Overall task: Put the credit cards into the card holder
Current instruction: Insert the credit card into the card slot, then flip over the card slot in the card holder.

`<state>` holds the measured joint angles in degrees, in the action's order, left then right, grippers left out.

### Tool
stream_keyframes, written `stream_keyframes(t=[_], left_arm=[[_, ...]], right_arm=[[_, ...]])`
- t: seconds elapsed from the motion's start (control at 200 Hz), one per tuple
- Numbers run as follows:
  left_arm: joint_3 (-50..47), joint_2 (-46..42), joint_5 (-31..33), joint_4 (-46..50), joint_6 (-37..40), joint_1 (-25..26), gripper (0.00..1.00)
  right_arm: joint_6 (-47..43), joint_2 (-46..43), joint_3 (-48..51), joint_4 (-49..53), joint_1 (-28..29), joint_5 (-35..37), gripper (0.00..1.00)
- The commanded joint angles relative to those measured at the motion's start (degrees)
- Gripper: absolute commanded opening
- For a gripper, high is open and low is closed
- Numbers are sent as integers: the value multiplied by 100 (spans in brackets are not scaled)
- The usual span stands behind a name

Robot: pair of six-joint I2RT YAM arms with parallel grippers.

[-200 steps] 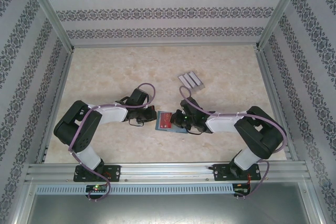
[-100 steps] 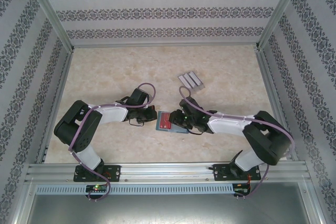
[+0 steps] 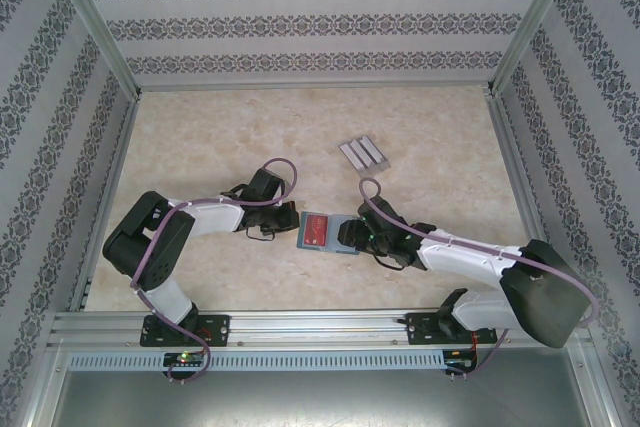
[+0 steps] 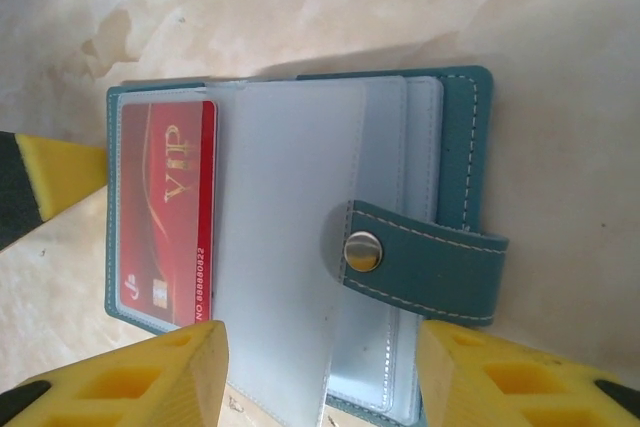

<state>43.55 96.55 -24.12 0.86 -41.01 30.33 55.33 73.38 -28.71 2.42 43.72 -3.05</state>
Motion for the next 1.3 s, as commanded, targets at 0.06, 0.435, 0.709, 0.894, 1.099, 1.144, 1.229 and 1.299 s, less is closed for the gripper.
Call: stream_keyframes(t=[0.06, 0.435, 0.709, 0.894, 1.099, 1.144, 1.229, 1.299], left_arm=[[-63, 294, 384, 361, -22, 106, 3], [-88, 263, 419, 357, -29, 114, 3], [-100, 439, -2, 117, -176, -1, 5], [-533, -145, 439, -112, -282, -156, 8], [-659, -571, 491, 20, -196, -385, 9], [-670, -574, 466, -13, -213, -388, 9], [-684, -557, 296, -114, -213, -396, 9], [-727, -595, 276, -200, -207, -389, 10]], right_arm=[[-137, 224, -96, -403, 165, -66, 49], [-380, 592, -488, -994, 329, -272, 43], [-214, 1634, -915, -1831, 732, -569, 46], [-154, 1496, -996, -1399, 726, -289, 52], [-215, 596, -611, -757, 470, -166, 54], [-255, 438, -514, -611, 421, -116, 54], [-286, 304, -346, -405, 319, -76, 55], [-273, 228, -222, -368, 260, -62, 56]])
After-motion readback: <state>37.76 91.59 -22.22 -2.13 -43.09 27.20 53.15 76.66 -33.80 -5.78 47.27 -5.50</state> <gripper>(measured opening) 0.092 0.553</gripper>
